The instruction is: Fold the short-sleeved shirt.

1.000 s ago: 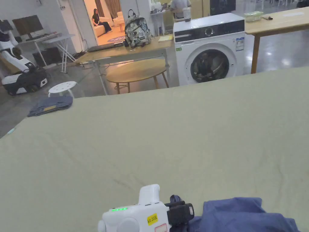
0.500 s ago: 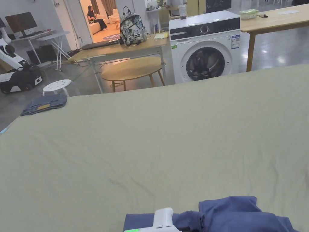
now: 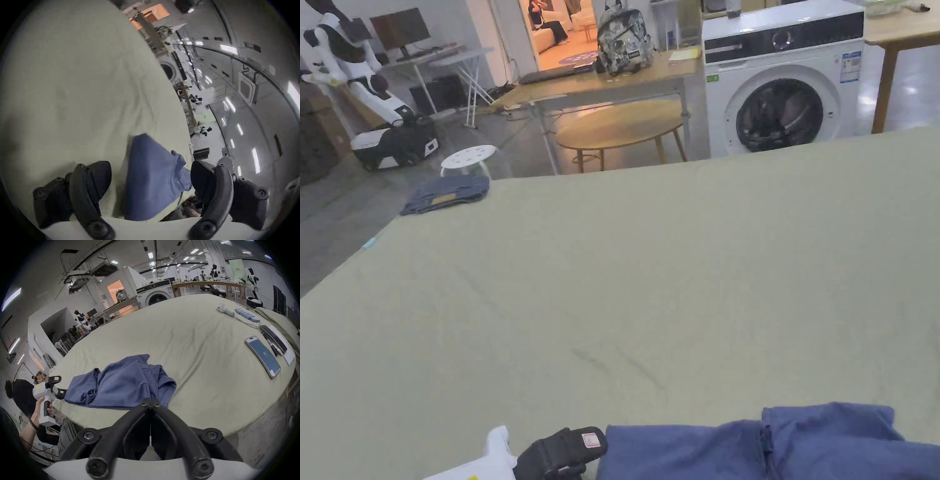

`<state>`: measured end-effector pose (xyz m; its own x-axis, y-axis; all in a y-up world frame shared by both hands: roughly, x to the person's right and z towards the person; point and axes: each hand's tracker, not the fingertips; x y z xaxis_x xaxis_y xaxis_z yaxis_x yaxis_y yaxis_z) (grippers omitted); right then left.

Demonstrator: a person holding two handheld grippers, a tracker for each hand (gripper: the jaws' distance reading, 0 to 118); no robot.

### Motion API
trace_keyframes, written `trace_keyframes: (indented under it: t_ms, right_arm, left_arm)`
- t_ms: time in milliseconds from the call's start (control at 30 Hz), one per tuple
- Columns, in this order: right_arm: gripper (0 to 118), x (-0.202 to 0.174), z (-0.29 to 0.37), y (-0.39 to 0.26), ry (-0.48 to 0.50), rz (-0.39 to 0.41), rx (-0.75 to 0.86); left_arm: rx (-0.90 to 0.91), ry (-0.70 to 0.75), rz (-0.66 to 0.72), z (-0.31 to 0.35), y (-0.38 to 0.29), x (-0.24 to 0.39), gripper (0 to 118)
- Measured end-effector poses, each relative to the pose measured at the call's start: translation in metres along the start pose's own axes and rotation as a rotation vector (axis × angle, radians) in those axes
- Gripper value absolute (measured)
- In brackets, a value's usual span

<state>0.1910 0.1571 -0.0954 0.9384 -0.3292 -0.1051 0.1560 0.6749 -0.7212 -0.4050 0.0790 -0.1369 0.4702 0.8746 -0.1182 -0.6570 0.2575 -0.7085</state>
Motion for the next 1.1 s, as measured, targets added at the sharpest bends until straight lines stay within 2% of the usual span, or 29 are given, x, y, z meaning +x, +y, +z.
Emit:
trace_keyframes:
  t_ms: [33, 67, 100, 133, 167, 233, 367, 467, 500, 567, 633, 733, 833, 933, 967, 1000, 1033, 1067, 1100]
  right_arm:
    - [0, 0.0, 0.0, 0.001, 0.002, -0.001, -0.003]
    - [0, -0.001, 0.001, 0.001, 0.001, 0.001, -0.004]
    - [0, -0.003, 0.002, 0.002, -0.005, 0.007, -0.004]
    - [0, -0.002, 0.003, 0.002, -0.008, 0.013, -0.003]
    - [0, -0.002, 0.005, 0.003, -0.009, 0.018, -0.002]
    - [0, -0.001, 0.009, 0.004, -0.015, 0.025, 0.007]
    - [0, 0.007, 0.014, 0.006, -0.027, 0.011, 0.021]
    - [0, 0.008, 0.016, 0.009, -0.02, -0.005, 0.028]
    - [0, 0.009, 0.016, 0.009, -0.017, -0.006, 0.03]
    - [0, 0.01, 0.015, 0.007, -0.014, -0.007, 0.032]
    - [0, 0.011, 0.012, 0.006, -0.008, -0.014, 0.032]
    - [0, 0.01, 0.01, 0.003, 0.009, -0.057, 0.036]
    - [0, 0.007, 0.014, -0.001, 0.021, -0.07, 0.047]
    - [0, 0.006, 0.022, -0.005, -0.013, -0.065, 0.058]
    - [0, 0.007, 0.025, -0.007, -0.022, -0.065, 0.061]
    - [0, 0.009, 0.028, -0.009, -0.028, -0.065, 0.06]
    - [0, 0.012, 0.03, -0.01, -0.03, -0.066, 0.059]
    - [0, 0.015, 0.033, -0.013, -0.034, -0.068, 0.062]
    - [0, 0.019, 0.034, -0.016, -0.038, -0.073, 0.064]
  left_arm:
    - [-0.03, -0.025, 0.039, -0.016, -0.003, -0.01, 76]
    - [-0.032, -0.064, 0.065, -0.025, -0.007, -0.014, 44]
    - [-0.013, -0.151, 0.088, -0.033, -0.011, -0.014, 21]
    - [-0.034, -0.184, 0.134, -0.042, -0.012, -0.013, 11]
    - [-0.048, -0.132, 0.154, -0.052, -0.027, 0.01, 10]
    - [-0.073, -0.029, 0.076, -0.062, -0.035, 0.02, 8]
    - [0.053, -0.105, 0.078, -0.026, -0.025, 0.039, 6]
    - [0.153, -0.107, -0.001, 0.023, -0.007, 0.065, 6]
    - [0.165, -0.066, -0.055, 0.037, -0.002, 0.081, 6]
    - [0.206, 0.05, -0.187, 0.058, 0.005, 0.109, 6]
    - [0.173, 0.115, -0.364, 0.055, -0.006, 0.149, 6]
    - [0.113, 0.205, -0.525, 0.002, -0.033, 0.182, 6]
    - [-0.027, 0.206, -0.587, -0.079, -0.068, 0.193, 6]
    - [-0.213, 0.146, -0.569, -0.15, -0.092, 0.183, 7]
    - [-0.251, 0.112, -0.551, -0.164, -0.094, 0.174, 22]
    - [-0.252, 0.104, -0.498, -0.174, -0.097, 0.168, 42]
    - [-0.233, 0.095, -0.489, -0.175, -0.099, 0.168, 71]
    - [-0.203, 0.022, -0.482, -0.17, -0.098, 0.168, 81]
    - [-0.181, -0.075, -0.433, -0.161, -0.099, 0.172, 76]
